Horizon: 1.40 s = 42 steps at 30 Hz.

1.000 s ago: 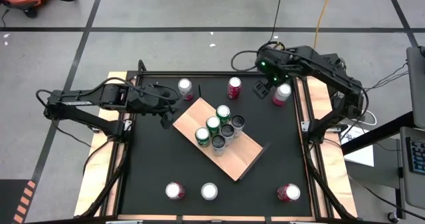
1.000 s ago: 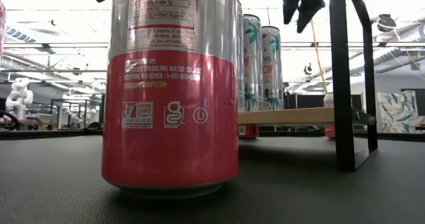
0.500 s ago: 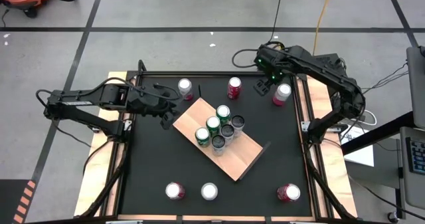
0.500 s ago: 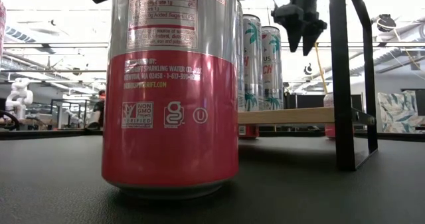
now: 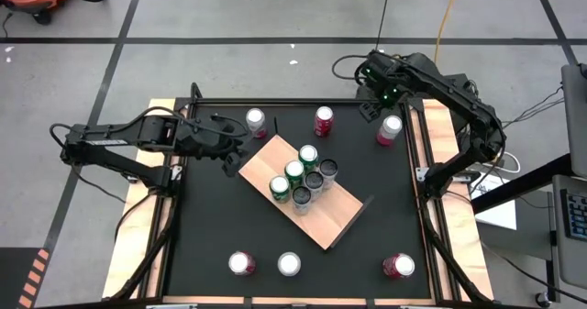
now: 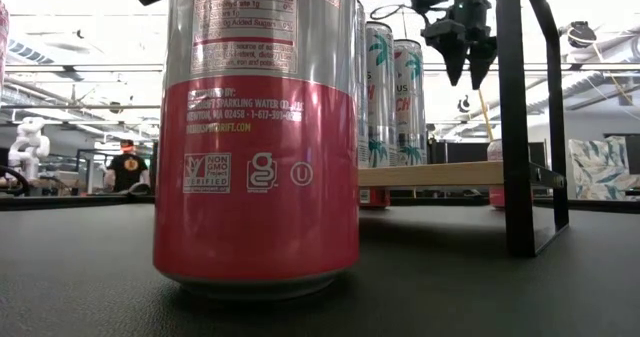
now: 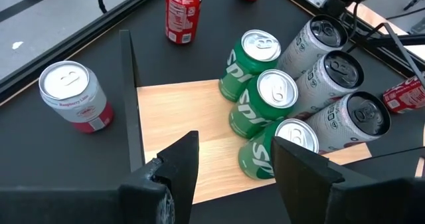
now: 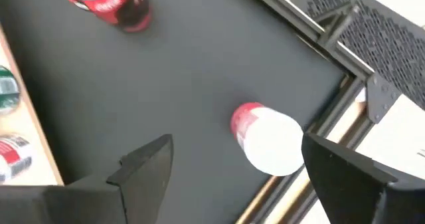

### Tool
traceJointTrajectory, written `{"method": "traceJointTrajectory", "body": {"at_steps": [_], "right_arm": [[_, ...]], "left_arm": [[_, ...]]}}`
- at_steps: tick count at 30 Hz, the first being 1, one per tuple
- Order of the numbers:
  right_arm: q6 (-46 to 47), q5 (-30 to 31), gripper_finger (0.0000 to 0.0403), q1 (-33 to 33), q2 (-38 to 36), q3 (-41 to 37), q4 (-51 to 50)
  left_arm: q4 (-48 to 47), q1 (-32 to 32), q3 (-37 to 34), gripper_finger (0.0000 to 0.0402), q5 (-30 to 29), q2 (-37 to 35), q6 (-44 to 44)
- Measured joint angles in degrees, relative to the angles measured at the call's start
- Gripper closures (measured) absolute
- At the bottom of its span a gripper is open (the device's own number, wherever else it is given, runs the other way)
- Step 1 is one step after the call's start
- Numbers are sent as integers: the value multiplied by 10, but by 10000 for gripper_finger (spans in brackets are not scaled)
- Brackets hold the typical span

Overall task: Place canned beverage on shelf
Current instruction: Put the top right white and pink soda can on the shelf

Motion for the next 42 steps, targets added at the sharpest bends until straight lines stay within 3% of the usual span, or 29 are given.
{"method": "traceJointTrajectory", "body": {"at_steps": [7,12,21,26,29,33,42], "right_arm": [[19,1,89,-15,0,0,-11],[40,1,63,-19,0,-3,-19],[67,-1,30,-29,-18,-116,15],[73,-2,30,-31,-18,-127,39],[75,-16,30,-30,-19,-127,74],[139,-102,30,-25,-19,-127,151],[237,-108,30,-1,-15,-127,280]], "left_arm": [[0,0,0,215,0,0,0],[0,0,0,215,-1,0,0],[0,0,0,215,-1,0,0],[0,0,0,215,0,0,5],[-1,0,0,215,1,0,5],[-1,0,0,215,4,0,5],[0,0,0,215,3,0,5]]}}
